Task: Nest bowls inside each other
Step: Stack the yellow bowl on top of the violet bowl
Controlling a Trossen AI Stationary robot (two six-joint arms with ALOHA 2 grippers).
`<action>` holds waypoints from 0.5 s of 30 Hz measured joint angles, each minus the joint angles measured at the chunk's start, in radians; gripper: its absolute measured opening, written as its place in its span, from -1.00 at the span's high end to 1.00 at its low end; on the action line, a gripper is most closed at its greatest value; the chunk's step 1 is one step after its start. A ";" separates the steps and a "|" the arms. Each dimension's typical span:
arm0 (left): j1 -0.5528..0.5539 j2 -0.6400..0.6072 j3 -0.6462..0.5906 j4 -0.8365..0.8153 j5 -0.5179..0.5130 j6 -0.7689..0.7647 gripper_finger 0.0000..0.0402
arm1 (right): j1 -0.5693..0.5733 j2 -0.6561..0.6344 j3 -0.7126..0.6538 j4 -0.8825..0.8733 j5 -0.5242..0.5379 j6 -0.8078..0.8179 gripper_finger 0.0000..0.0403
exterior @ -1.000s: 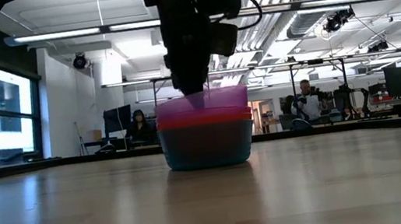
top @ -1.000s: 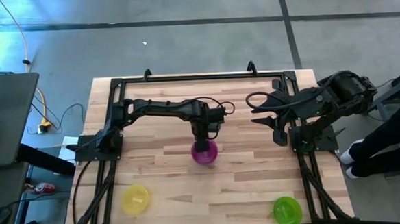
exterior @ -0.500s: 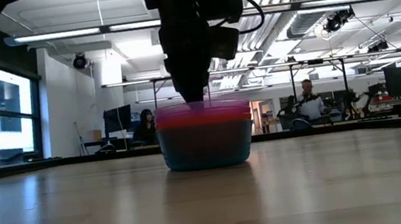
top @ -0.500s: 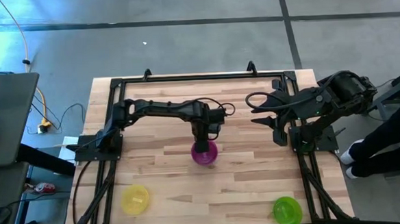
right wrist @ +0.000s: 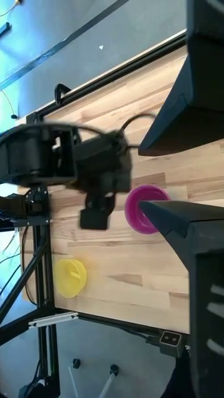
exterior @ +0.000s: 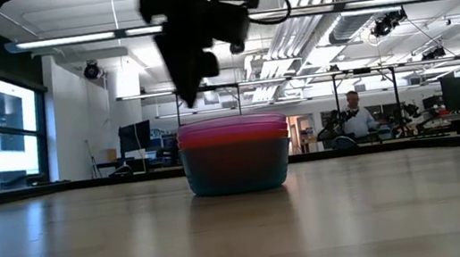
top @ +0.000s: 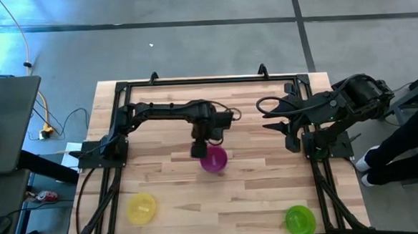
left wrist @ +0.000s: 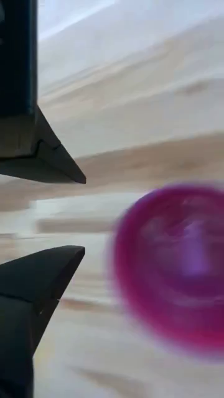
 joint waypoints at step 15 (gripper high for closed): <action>-0.129 -0.227 -0.190 -0.049 0.014 0.076 0.21 | 0.006 0.000 0.000 -0.021 -0.003 -0.004 0.41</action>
